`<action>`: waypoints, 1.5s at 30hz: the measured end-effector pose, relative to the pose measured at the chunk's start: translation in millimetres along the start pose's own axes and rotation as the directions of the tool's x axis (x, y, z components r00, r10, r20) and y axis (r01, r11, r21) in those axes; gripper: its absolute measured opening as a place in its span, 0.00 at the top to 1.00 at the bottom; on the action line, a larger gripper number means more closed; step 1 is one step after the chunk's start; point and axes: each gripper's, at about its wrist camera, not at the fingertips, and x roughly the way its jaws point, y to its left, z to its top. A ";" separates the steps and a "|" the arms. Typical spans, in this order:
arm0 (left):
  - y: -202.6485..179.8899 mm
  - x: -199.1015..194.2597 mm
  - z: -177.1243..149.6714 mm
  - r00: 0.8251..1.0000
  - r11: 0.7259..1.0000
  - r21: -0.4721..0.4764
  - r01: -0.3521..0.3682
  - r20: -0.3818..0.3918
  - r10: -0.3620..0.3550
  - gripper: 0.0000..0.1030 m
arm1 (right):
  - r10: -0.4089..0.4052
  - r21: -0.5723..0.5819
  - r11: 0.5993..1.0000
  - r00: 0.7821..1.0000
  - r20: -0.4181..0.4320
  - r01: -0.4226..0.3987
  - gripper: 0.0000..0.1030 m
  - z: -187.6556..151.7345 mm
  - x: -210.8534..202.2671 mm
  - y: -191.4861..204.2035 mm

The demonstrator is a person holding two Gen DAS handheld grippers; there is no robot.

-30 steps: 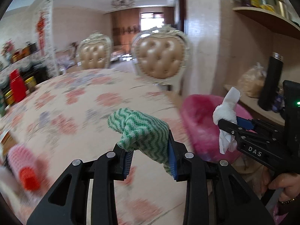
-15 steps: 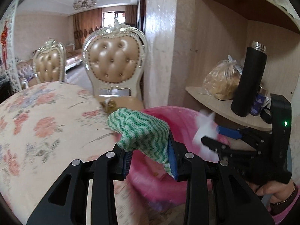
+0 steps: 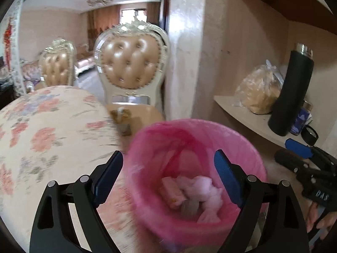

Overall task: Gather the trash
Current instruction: 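Open both tools to drop the net and cloth into the wastebasket, then grasp the pink-orange foam net with the right tool while the left tool grasps a white foam block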

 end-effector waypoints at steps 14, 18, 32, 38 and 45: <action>115.4 -145.7 -71.7 0.948 0.934 -0.171 -0.313 0.000 0.317 0.13 | 0.268 -0.166 0.947 0.961 -0.074 -0.277 0.24 -11.3 -4.3 154.9; 148.4 -194.3 -108.4 0.894 0.873 -0.207 -0.441 -0.017 0.447 0.13 | 0.366 -0.236 0.892 0.922 -0.126 -0.386 0.18 -24.7 -7.9 221.9; 248.0 -338.2 -216.5 0.682 0.570 -0.414 -0.709 -0.197 0.704 0.13 | 0.566 -0.361 0.667 0.759 -0.323 -0.651 0.18 -70.2 -23.7 409.5; 288.4 -376.6 -245.6 0.646 0.460 -0.522 -0.719 -0.255 0.720 0.13 | 0.575 -0.396 0.613 0.730 -0.370 -0.684 0.18 -84.2 -30.7 462.7; 319.3 -379.2 -255.7 0.652 0.443 -0.537 -0.718 -0.295 0.699 0.13 | 0.587 -0.427 0.580 0.720 -0.371 -0.694 0.18 -89.2 -38.3 507.6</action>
